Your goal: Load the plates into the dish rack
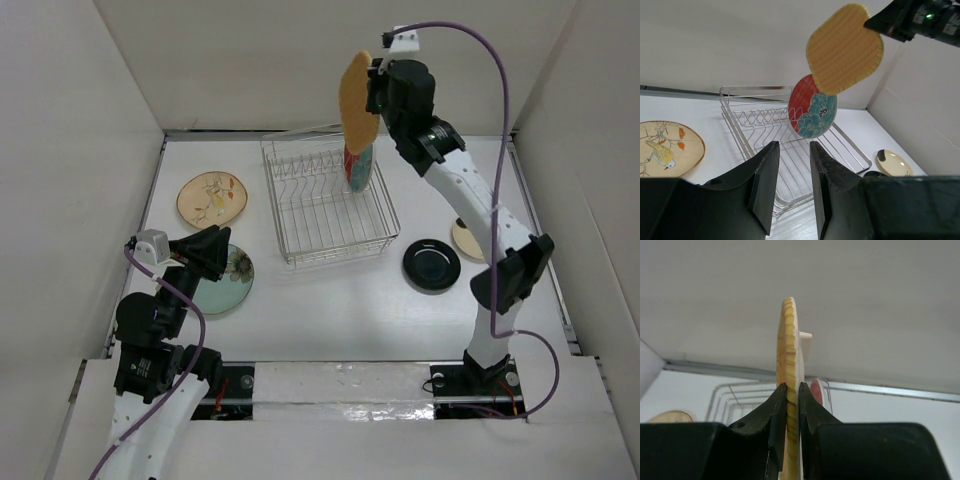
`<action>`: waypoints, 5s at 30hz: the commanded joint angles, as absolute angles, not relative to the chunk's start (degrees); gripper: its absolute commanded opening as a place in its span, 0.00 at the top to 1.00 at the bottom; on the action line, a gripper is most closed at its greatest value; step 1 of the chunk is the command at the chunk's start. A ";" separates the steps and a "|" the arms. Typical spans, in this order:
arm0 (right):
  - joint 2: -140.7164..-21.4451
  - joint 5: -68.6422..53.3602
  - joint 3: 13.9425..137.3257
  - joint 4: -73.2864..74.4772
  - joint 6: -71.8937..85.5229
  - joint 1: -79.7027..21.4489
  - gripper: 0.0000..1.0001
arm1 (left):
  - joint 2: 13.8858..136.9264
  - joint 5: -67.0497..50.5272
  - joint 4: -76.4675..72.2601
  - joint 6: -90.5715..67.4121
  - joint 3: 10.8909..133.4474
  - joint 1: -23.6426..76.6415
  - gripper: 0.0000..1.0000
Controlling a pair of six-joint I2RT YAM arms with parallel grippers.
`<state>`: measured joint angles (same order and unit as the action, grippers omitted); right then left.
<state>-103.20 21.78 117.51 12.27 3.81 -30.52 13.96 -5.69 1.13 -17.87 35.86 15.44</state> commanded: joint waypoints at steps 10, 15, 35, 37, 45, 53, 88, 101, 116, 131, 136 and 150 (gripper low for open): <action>-116.80 33.39 132.19 26.81 -0.09 -33.22 1.00 | 13.01 -5.63 -0.97 -17.23 36.04 15.82 0.72; -118.91 34.54 130.17 25.14 -0.09 -32.61 1.00 | 13.01 -5.45 -0.88 -17.23 36.04 15.82 0.72; -124.72 25.22 123.14 18.63 7.29 -30.67 1.00 | 13.10 -5.36 -0.88 -17.14 36.04 15.82 0.72; -124.45 25.05 122.17 18.28 7.56 -30.67 0.93 | 13.10 -5.45 -0.88 -17.23 36.04 15.82 0.72; -115.51 25.14 119.54 17.67 7.03 -31.90 0.32 | 13.27 -5.45 -0.97 -17.23 36.04 15.82 0.72; -81.38 22.50 78.99 2.74 20.27 -28.31 0.91 | 12.31 -5.54 -0.97 -17.23 36.04 15.82 0.72; -69.46 -11.79 20.92 -11.08 38.58 9.51 1.00 | 11.42 -5.62 -1.05 -17.40 36.04 15.82 0.72; -50.60 23.17 52.06 7.03 26.56 -17.20 1.00 | 12.83 -6.76 -1.76 -17.67 35.95 15.82 0.72; -111.22 49.28 118.10 24.60 -3.31 -38.23 1.00 | 11.96 -6.07 -1.14 -17.58 35.95 15.82 0.72; -126.65 51.95 130.26 28.92 -3.79 -37.71 1.00 | 12.39 -6.06 -1.05 -17.49 36.04 15.82 0.72; -129.19 51.42 127.79 27.86 -3.08 -38.93 1.00 | 12.48 -6.06 -1.05 -17.49 36.04 15.82 0.72; -134.65 51.68 130.34 27.33 -2.20 -42.89 0.75 | 12.39 -5.98 -1.05 -17.49 36.04 15.82 0.72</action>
<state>-135.33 51.96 127.87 27.86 -3.05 -41.63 12.23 -5.78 1.15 -17.87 35.86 15.44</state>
